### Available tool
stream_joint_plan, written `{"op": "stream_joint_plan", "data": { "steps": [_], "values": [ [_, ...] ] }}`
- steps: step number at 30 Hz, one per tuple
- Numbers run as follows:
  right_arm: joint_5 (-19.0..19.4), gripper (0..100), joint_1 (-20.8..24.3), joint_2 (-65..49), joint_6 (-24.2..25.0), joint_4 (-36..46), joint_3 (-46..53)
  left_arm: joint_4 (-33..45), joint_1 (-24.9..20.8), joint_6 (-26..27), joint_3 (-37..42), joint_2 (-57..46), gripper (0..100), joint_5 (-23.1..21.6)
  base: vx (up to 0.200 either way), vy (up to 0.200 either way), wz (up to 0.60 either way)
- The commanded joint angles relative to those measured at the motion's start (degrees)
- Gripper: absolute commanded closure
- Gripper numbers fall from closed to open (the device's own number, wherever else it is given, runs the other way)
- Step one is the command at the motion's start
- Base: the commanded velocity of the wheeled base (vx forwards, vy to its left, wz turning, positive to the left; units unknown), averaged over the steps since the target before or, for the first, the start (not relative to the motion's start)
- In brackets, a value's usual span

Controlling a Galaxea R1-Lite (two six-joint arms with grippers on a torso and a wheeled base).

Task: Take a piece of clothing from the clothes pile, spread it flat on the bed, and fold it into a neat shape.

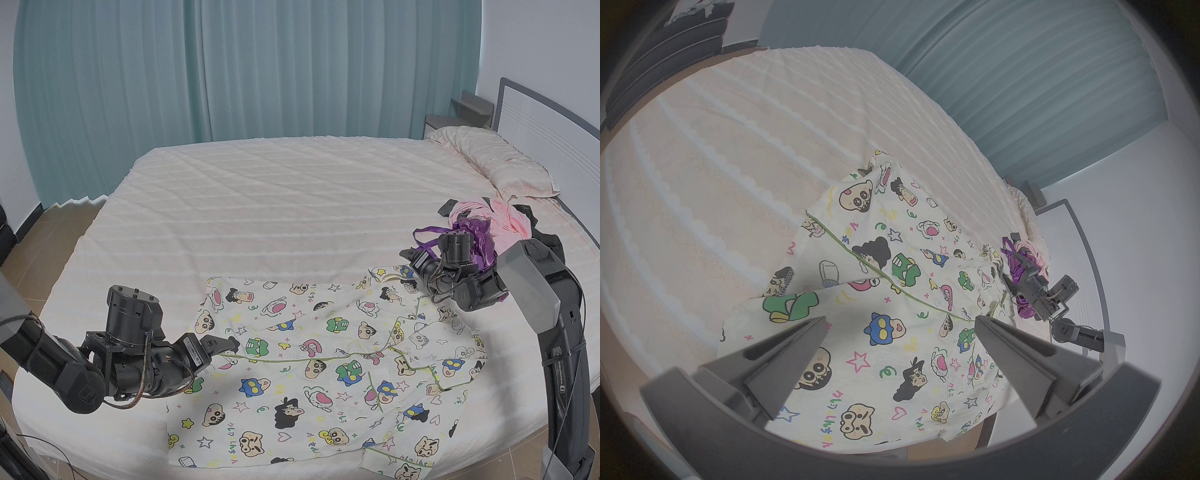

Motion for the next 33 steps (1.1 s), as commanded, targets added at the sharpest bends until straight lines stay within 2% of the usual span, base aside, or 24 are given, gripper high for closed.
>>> {"op": "stream_joint_plan", "data": {
  "steps": [1,4,9,14,19,27,30,33],
  "values": [
    [-4.7,0,-0.4,4.0,0.8,-2.2,-9.7,0.0,0.0,0.0,0.0,0.2,0,0.0,0.0,0.0,0.0],
    [-7.2,0,-0.7,4.8,2.5,-5.7,-14.3,0.0,0.1,0.0,0.0,0.2,0,0.0,0.0,0.0,0.0],
    [-7.4,0,-1.2,5.7,3.0,-9.1,-15.6,0.0,0.1,0.0,0.0,0.1,0,0.1,0.0,0.0,0.0],
    [-7.4,0,-1.3,6.8,2.8,-8.1,-15.6,0.0,0.1,0.0,0.0,0.1,0,0.0,0.0,0.0,0.0],
    [-7.5,0,-1.1,7.3,2.7,-2.6,-16.0,0.0,0.1,0.0,0.0,0.2,0,0.0,0.0,0.0,0.0],
    [-10.3,0,-1.8,5.9,3.7,-6.6,-18.9,0.0,0.1,0.0,0.0,0.2,0,0.0,0.0,0.0,0.0],
    [-10.3,0,-1.5,4.9,6.1,-7.5,-18.7,0.0,0.1,0.0,0.0,0.1,0,0.0,0.0,0.0,0.0],
    [-9.7,0,-1.2,5.3,6.3,-5.6,-18.4,-0.1,0.1,0.0,0.0,0.1,0,0.0,0.0,0.0,0.0]
  ]
}}
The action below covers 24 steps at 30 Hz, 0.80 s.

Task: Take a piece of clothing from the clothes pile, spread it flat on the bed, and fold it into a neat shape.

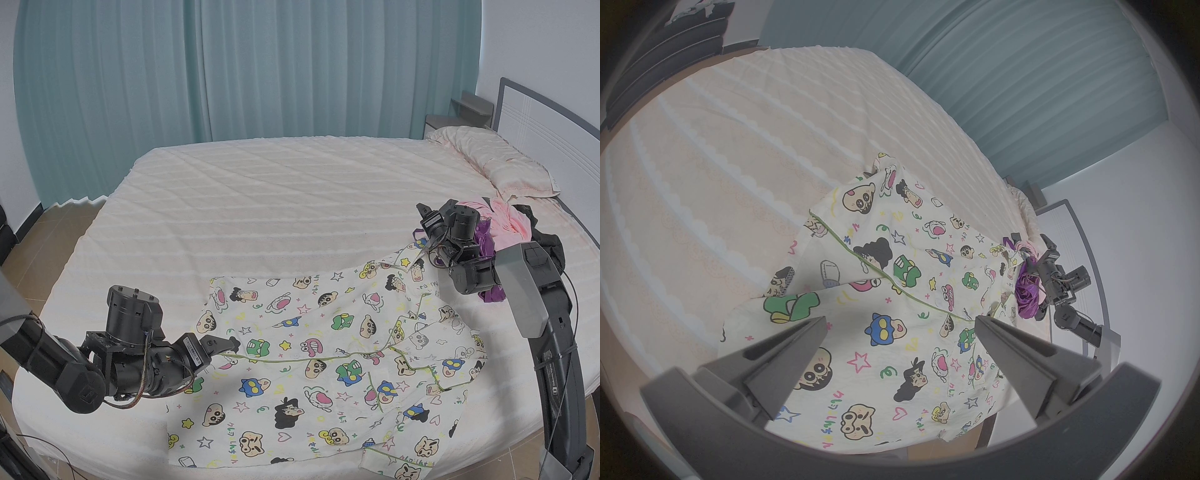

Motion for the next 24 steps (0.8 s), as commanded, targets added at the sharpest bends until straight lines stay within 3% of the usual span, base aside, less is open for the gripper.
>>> {"op": "stream_joint_plan", "data": {
  "steps": [1,3,5,10,16,20,24],
  "values": [
    [0.5,0,0.5,-0.4,0.0,3.0,0.4,0.0,0.0,0.0,0.0,0.0,0,0.0,0.0,0.0,0.0],
    [0.1,0,0.7,0.2,0.0,12.4,-0.9,0.0,0.0,0.0,0.0,0.0,0,0.0,0.0,0.0,0.0],
    [-0.4,0,0.5,0.9,0.6,16.2,-3.3,0.0,0.0,0.0,0.0,0.0,0,0.0,0.0,0.0,0.0],
    [-3.2,0,-0.1,1.8,0.4,17.2,-3.3,0.0,0.0,0.0,0.0,0.0,0,0.0,0.0,0.0,0.0],
    [-0.9,0,0.5,-2.3,-4.1,15.7,6.2,0.0,0.0,0.0,0.0,-0.1,0,0.0,0.0,0.0,0.0],
    [0.0,0,0.6,-4.9,-8.5,9.2,12.5,0.0,0.0,0.0,0.0,-0.2,0,0.0,0.0,0.0,0.0],
    [4.2,0,0.7,-7.9,-12.6,7.5,20.1,0.0,0.0,0.0,0.0,-0.3,0,0.1,0.0,0.0,0.0]
  ]
}}
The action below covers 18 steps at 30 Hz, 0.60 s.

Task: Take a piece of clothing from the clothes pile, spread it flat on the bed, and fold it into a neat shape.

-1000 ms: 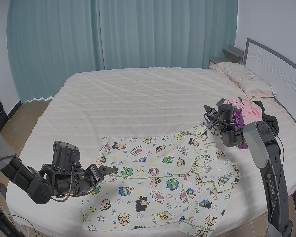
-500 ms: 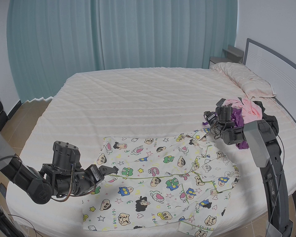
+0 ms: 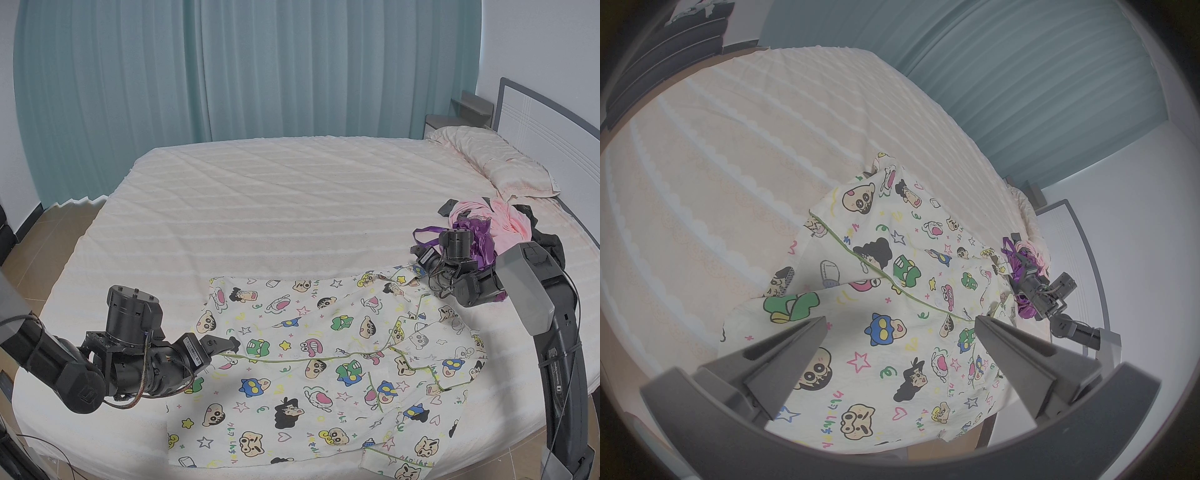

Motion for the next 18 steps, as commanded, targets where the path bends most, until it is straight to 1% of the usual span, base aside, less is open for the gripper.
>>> {"op": "stream_joint_plan", "data": {
  "steps": [1,4,10,16,18],
  "values": [
    [4.0,0,0.3,-5.6,-4.0,-3.1,9.6,0.0,0.0,0.0,0.0,-0.3,0,-0.1,0.0,0.0,0.0],
    [5.0,0,0.4,-7.3,-4.0,-5.8,12.5,0.0,0.0,0.0,0.0,-0.3,0,0.0,0.0,0.0,0.0],
    [5.3,0,0.6,-9.5,-3.3,-5.9,13.8,0.0,-0.1,0.0,0.0,-0.3,0,-0.1,0.0,0.0,0.0],
    [5.3,0,2.0,-10.4,-3.2,-5.8,14.4,0.0,-0.1,0.0,0.0,-0.4,0,-0.1,0.0,0.0,0.0],
    [5.5,0,3.2,-10.1,-3.2,-5.5,14.4,0.0,-0.1,0.0,0.0,-0.4,0,-0.1,0.0,0.0,0.0]
  ]
}}
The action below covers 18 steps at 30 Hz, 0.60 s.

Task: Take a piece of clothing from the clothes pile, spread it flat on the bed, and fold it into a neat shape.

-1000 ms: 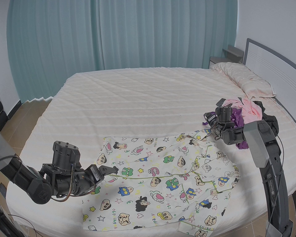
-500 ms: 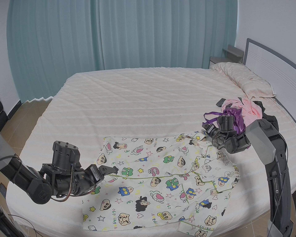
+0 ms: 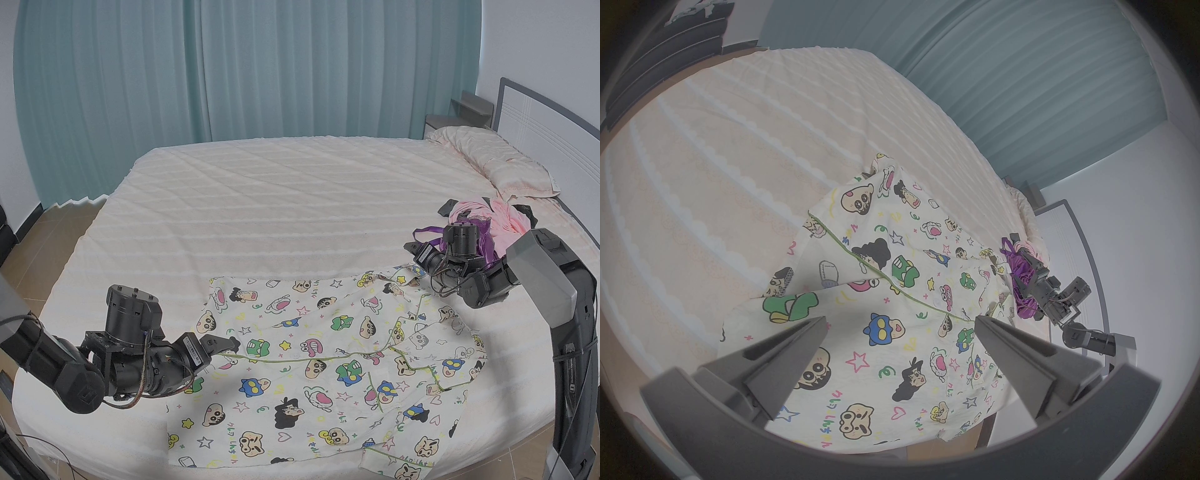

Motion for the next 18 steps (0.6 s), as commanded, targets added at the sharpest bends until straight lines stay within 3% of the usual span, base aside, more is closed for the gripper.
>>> {"op": "stream_joint_plan", "data": {
  "steps": [1,8,18],
  "values": [
    [0.7,0,1.8,-0.4,0.2,0.4,0.3,0.0,0.0,0.0,0.0,-0.1,0,0.0,0.0,0.0,0.0],
    [3.0,0,4.4,1.5,1.0,1.9,-0.1,0.0,0.0,0.0,0.0,0.0,0,0.0,0.0,0.0,0.0],
    [3.0,0,4.0,2.4,1.0,3.1,-0.5,-0.1,0.0,0.0,0.3,0.2,0,0.0,0.0,0.0,0.0]
  ]
}}
